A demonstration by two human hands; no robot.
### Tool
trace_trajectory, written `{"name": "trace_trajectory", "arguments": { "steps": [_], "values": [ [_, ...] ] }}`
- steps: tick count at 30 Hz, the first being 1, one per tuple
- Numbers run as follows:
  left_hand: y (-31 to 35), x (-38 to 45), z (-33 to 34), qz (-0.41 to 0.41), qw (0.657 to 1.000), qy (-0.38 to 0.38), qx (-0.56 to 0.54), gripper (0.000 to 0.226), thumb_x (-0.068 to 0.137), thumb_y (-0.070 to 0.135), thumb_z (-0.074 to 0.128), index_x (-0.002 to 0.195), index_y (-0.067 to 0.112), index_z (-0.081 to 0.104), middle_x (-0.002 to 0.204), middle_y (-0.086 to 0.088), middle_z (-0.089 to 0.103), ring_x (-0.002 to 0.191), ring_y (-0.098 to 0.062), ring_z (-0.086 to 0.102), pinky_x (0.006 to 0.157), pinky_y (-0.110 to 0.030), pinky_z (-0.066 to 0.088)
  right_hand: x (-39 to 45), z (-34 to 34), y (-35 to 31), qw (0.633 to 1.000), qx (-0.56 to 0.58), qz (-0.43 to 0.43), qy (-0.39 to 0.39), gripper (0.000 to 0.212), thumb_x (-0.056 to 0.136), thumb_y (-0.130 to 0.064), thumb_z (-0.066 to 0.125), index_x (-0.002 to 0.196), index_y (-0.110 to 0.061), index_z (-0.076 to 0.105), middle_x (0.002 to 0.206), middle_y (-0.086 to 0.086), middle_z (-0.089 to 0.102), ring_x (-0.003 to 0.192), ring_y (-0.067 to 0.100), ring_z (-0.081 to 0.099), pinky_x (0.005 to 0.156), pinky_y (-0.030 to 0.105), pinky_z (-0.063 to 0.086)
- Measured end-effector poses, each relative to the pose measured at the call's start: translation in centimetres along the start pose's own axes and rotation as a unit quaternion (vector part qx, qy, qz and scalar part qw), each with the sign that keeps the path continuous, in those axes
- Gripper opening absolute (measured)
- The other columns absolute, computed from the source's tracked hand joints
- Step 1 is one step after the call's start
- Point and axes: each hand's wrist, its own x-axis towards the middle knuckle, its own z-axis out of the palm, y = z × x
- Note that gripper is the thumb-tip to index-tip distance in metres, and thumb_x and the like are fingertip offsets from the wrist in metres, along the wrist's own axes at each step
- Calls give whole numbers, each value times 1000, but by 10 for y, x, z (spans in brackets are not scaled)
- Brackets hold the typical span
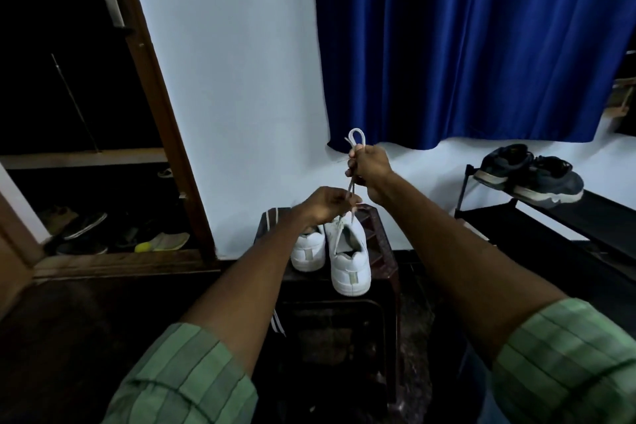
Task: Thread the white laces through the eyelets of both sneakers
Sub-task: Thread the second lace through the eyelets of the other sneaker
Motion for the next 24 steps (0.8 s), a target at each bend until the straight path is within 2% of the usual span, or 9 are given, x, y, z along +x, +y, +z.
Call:
{"name": "trace_trajectory", "arguments": {
  "steps": [3, 6, 9, 12, 14, 16, 18, 20, 24],
  "values": [
    [-15, -2, 5, 37, 998, 40, 30, 19, 103, 25, 65, 97, 13, 78, 98, -7, 77, 86, -5, 66, 84, -27, 50, -1, -9, 14, 998, 1, 60, 24, 35, 110, -20, 41, 81, -12, 59, 62, 3, 49, 50, 13, 46, 41, 21, 31],
    [-19, 0, -3, 55, 990, 69, 112, 21, 100, 25, 69, 98, 7, 79, 85, 4, 74, 69, 10, 62, 72, -18, 48, -4, -18, 37, 990, -28, 130, 35, 31, 105, -10, 52, 77, -6, 65, 67, 10, 55, 49, 15, 45, 45, 25, 34],
    [-14, -5, -7, 87, 975, 50, 196, 14, 91, 23, 80, 94, 10, 82, 81, 11, 71, 70, 15, 61, 69, -6, 41, -18, -21, 67, 984, -49, 167, 27, 26, 97, -4, 63, 71, -3, 67, 73, 18, 61, 55, 21, 50, 51, 30, 39],
    [-12, -8, -2, 108, 963, 54, 242, 10, 86, 21, 85, 88, 11, 83, 75, 14, 70, 66, 10, 61, 67, -7, 40, -36, -17, 94, 982, -94, 165, 19, 18, 79, 5, 76, 65, -5, 69, 68, 11, 62, 67, 21, 59, 58, 30, 45],
    [-14, -10, 2, 92, 968, 81, 219, 8, 85, 22, 85, 81, 16, 82, 65, 16, 70, 57, 5, 63, 65, -13, 48, -47, -15, 107, 978, -116, 175, 12, 21, 76, 10, 75, 64, -2, 65, 62, 9, 58, 59, 18, 56, 50, 25, 43],
    [-18, -13, 9, 84, 972, 106, 194, 13, 84, 23, 86, 73, 24, 79, 59, 14, 71, 53, -1, 66, 64, -18, 53, -52, -15, 117, 969, -184, 166, 11, 20, 74, 2, 80, 63, -2, 64, 59, 8, 58, 53, 17, 52, 45, 23, 38],
    [-23, -17, 17, 80, 974, 132, 169, 16, 83, 22, 87, 71, 27, 79, 57, 15, 70, 52, -3, 67, 64, -19, 54, -51, -16, 122, 943, -303, 136, -16, 23, 75, -19, 86, 73, -1, 72, 71, 11, 67, 63, 22, 61, 52, 26, 40],
    [-30, -20, 24, 69, 970, 165, 164, 7, 81, 21, 88, 77, 20, 83, 61, 15, 72, 56, -2, 68, 67, -22, 56, -50, -14, 117, 895, -431, 97, -67, 34, 83, -34, 80, 87, -1, 74, 91, 15, 72, 84, 26, 68, 62, 29, 40],
    [-48, -26, 35, 60, 956, 201, 205, 17, 78, 28, 90, 93, 21, 85, 88, 0, 80, 79, -11, 75, 76, -32, 62, -45, -14, 94, 836, -514, 73, -178, 27, 91, -24, 73, 95, 3, 71, 89, 14, 62, 81, 25, 59, 62, 30, 42]
  ]
}}
